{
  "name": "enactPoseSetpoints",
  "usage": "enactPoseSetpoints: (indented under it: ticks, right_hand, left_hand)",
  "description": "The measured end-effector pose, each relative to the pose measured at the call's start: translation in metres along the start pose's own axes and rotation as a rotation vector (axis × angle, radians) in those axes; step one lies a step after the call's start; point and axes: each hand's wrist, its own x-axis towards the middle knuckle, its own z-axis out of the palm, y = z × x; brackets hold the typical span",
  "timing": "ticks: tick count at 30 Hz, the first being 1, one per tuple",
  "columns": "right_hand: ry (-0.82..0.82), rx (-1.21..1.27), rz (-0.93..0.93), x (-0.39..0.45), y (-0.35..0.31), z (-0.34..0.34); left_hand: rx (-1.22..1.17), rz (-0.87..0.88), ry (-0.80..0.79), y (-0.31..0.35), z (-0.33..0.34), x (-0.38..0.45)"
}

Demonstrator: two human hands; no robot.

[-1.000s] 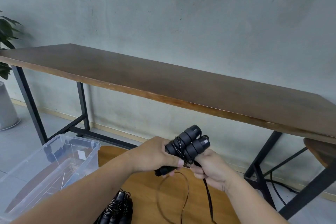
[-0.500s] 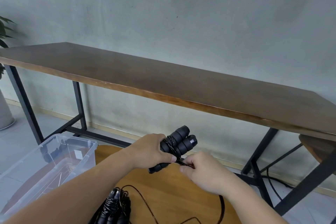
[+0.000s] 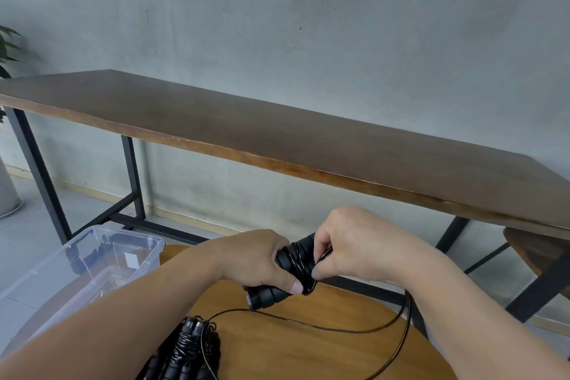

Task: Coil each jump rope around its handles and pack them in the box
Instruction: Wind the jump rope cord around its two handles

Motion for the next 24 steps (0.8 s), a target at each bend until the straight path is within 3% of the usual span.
enactPoseSetpoints:
  ticks: [14, 18, 22, 24]
  right_hand:
    - [-0.238, 0.395, -0.108, 0.041, 0.016, -0.013]
    - [-0.349, 0.877, -0.125, 0.042, 0.028, 0.007]
    - [-0.162, 1.575, 0.042, 0.045, 0.033, 0.041]
    - [-0.155, 1.7, 0.037, 0.045, 0.033, 0.059]
  left_hand:
    - [-0.242, 0.032, -0.366, 0.013, -0.001, -0.021]
    - [-0.498, 0.117, -0.417, 0.013, -0.003, -0.027]
    - [-0.674, 0.199, -0.332, 0.007, -0.003, -0.023]
    - [-0.701, 0.196, -0.237, 0.0, -0.003, -0.021]
